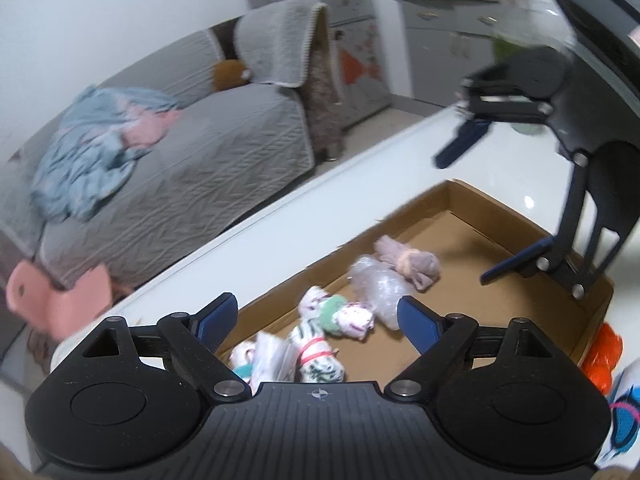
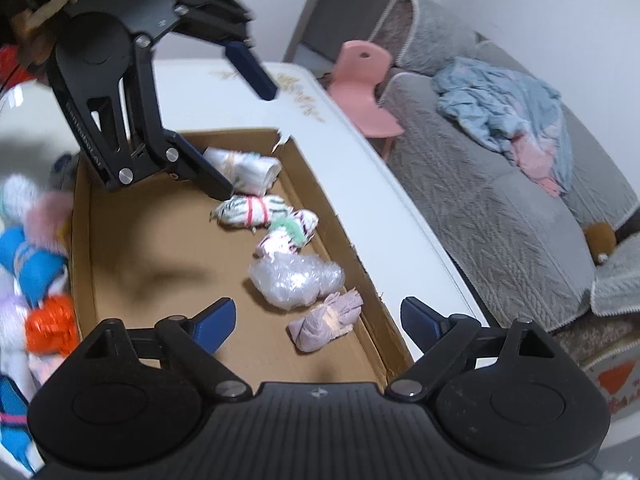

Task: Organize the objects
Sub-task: 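Move both tools back over the pile of bundles beside the box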

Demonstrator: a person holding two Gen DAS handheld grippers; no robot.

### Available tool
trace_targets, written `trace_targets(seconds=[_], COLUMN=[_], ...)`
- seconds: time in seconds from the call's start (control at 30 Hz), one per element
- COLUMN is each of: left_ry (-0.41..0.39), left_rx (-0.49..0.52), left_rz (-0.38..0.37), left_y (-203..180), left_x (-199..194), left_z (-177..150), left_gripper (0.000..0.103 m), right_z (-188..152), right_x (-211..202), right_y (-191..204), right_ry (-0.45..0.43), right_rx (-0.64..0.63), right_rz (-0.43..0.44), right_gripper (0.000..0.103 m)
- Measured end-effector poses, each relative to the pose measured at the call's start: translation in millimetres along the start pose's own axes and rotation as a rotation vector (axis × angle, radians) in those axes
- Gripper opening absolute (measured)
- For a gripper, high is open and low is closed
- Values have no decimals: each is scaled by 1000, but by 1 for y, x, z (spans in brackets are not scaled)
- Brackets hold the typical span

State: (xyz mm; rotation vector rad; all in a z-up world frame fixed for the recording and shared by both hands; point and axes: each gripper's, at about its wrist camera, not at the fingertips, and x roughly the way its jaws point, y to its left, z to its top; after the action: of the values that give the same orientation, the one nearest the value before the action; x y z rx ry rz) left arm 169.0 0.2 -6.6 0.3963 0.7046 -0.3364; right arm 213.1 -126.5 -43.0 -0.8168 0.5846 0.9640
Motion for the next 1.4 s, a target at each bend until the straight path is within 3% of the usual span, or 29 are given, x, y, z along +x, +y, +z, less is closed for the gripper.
trace_targets(seconds=[0.17, 0.5, 0.73, 1.03, 1.2, 1.4], left_ry=[35, 32, -10, -85, -147, -158], left_rx=[-193, -391, -452, -507, -535, -544], left_rz=[71, 149, 176, 198, 219, 236], left_y=[14, 18, 7, -13, -32, -50], left_x=[-6, -45, -82, -120, -137, -139], left_z=[-4, -32, -65, -130, -172, -206], left_gripper=[91, 95, 102, 102, 102, 102], right_z=[3, -10, -30, -57, -78, -103], right_x=[-3, -31, -62, -94, -99, -95], right_y=[8, 29, 56, 99, 129, 163], right_ry=[-21, -80, -144, -218, -242, -270], right_rx=[150, 439, 572, 624, 663, 754], right_rz=[-65, -137, -163, -178, -220, -244], right_gripper=[92, 102, 102, 102, 102, 102])
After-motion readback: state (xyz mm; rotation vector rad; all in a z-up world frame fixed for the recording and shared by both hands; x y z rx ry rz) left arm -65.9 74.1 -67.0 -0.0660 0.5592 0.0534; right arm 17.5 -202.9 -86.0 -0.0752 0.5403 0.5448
